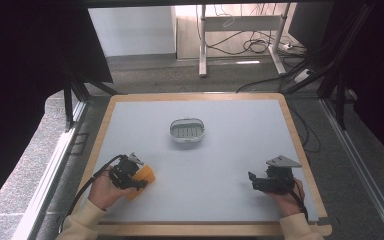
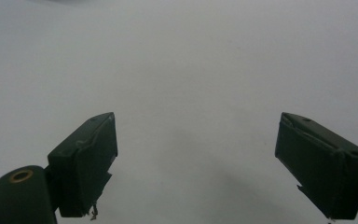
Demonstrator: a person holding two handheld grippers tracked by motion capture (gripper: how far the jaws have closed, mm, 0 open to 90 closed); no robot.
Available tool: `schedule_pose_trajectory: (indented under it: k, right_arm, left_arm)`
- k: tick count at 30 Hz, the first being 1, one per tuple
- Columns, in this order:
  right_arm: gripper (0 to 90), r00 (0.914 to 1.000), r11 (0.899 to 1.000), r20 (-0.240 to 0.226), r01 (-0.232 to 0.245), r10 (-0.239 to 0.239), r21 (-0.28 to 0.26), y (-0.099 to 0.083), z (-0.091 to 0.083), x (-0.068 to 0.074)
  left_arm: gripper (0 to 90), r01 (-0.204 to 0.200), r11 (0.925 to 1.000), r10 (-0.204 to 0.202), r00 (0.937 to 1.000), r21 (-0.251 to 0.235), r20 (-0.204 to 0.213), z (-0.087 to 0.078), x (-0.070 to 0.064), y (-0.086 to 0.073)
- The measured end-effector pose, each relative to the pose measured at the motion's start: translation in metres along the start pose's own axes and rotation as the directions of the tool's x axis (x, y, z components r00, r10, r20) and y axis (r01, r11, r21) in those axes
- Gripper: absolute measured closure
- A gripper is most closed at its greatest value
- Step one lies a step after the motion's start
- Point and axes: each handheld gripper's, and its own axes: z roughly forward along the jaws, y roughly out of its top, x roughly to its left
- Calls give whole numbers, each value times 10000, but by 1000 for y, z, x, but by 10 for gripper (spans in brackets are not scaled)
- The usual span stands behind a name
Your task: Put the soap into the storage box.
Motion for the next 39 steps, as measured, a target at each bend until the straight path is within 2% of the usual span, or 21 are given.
schedule_pose_trajectory:
  k: [10, 17, 25, 34, 39]
  right_arm:
    - [135, 10000, 10000, 64, -30, 30, 52, 0, 0, -1]
    - [136, 10000, 10000, 72, -24, 24, 60, 0, 0, 0]
    - [135, 10000, 10000, 34, -60, 59, 59, 0, 0, 0]
    - [135, 9999, 9998, -35, -142, 142, -116, 0, -2, 0]
    - [136, 9996, 9994, -68, -289, 288, -182, -1, -4, 0]
  left_arm:
    - [621, -46, 9999, 46, 10000, -158, 46, -7, 1, 0]
    - [621, -133, 9986, 138, 9999, -516, 89, -16, 2, 0]
    - [622, -150, 9961, 145, 9999, -874, -57, -25, 3, 1]
    - [622, -559, 9930, 545, 9984, -1037, -159, -32, -3, 7]
    - [622, -588, 9896, 553, 9980, -1315, -299, -37, -4, 11]
